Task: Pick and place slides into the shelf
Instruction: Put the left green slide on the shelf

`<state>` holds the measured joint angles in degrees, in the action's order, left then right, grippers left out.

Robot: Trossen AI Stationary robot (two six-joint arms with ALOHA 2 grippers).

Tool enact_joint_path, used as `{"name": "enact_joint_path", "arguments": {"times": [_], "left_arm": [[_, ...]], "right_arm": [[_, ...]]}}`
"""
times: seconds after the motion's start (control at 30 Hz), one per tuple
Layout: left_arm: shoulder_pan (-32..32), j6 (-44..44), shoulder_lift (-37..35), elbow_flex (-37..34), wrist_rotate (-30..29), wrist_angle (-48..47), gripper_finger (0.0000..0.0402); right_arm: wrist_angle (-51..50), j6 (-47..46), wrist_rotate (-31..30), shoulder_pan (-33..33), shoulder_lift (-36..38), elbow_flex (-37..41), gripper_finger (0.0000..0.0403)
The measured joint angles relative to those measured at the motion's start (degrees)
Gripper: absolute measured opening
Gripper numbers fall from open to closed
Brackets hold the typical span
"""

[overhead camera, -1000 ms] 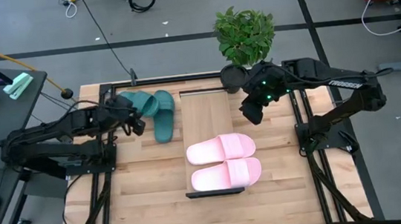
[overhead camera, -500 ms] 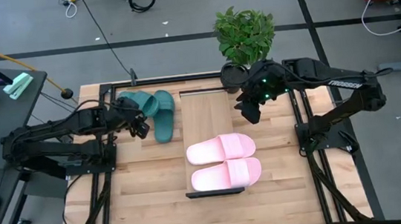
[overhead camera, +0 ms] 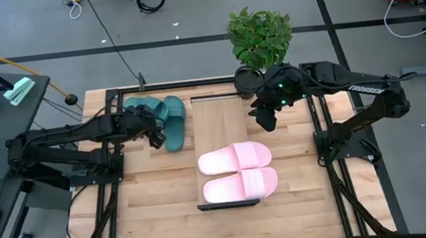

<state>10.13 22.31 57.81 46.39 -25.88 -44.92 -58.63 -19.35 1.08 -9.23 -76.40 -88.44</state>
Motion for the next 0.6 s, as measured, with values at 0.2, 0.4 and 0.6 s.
{"name": "enact_joint_path", "arguments": {"times": [0.2, 0.4, 0.6], "left_arm": [[2.06, 1.77, 1.52, 0.0, 0.9, -1.78, 0.0225], [11.32, 2.51, 1.43, 0.0, 5.63, -3.5, 0.0207], [24.47, 2.46, 1.44, 0.0, 12.06, -4.13, 0.0183]], "right_arm": [[0.0, -0.55, 0.05, -0.01, 0.0, 0.0, 0.016], [0.0, -0.55, 0.07, 0.0, 0.0, 0.0, 0.016], [0.0, -0.55, 0.28, 0.04, 0.0, 0.0, 0.016]]}}
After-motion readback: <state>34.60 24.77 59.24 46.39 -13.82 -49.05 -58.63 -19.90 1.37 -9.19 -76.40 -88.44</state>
